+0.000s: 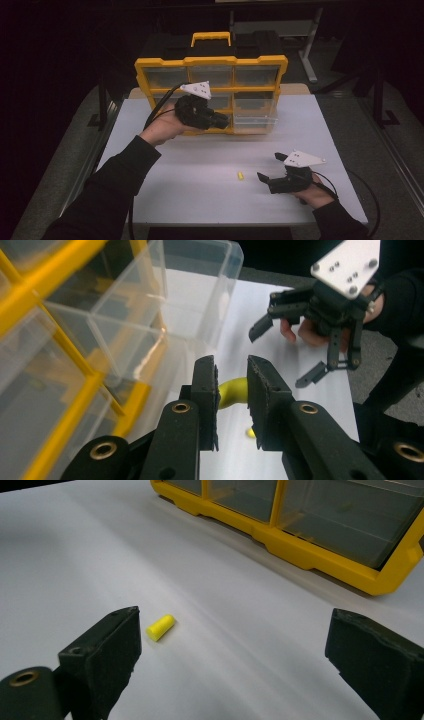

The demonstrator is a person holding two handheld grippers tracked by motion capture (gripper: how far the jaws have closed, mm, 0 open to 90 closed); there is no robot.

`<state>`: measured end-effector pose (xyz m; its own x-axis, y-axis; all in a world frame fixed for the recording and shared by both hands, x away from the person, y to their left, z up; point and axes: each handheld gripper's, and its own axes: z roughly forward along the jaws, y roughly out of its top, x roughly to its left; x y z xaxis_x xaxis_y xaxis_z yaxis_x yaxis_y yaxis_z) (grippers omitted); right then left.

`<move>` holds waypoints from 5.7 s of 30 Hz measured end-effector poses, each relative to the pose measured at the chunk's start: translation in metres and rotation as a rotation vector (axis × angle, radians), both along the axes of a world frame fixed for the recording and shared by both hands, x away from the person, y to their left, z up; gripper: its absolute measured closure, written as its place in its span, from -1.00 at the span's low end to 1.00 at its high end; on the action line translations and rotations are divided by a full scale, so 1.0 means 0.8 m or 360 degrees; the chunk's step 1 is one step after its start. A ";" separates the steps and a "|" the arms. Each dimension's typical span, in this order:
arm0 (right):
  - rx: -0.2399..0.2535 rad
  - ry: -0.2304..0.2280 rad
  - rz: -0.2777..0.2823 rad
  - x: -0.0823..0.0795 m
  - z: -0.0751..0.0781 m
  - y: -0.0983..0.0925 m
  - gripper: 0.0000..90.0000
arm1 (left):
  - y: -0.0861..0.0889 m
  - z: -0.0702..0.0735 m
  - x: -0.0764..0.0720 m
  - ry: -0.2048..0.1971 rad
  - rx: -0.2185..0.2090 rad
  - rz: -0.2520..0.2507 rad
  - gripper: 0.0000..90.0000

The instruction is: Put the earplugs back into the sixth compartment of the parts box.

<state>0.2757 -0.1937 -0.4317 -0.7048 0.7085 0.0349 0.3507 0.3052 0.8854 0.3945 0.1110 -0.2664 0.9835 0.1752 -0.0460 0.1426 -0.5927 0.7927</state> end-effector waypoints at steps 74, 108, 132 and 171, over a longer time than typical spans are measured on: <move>0.0003 0.0013 0.0012 -0.001 0.000 0.001 -0.84 | -0.017 0.015 0.030 0.0031 0.0008 0.0183 -0.32; -0.0004 0.0018 0.0013 0.000 -0.001 0.001 -0.84 | -0.003 -0.077 -0.016 0.0050 0.0022 0.0236 -0.91; -0.0010 0.0019 0.0008 0.000 -0.002 0.001 -0.84 | -0.035 -0.162 -0.046 0.0097 0.0058 0.0143 -0.90; -0.0018 0.0026 0.0026 0.001 -0.003 0.002 -0.84 | -0.075 -0.224 -0.068 0.0047 0.0219 0.0002 0.21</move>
<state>0.2763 -0.1924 -0.4341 -0.7158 0.6973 0.0385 0.3597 0.3209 0.8762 0.3398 0.0511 -0.4460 0.9818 0.1830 -0.0500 0.1653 -0.6955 0.6992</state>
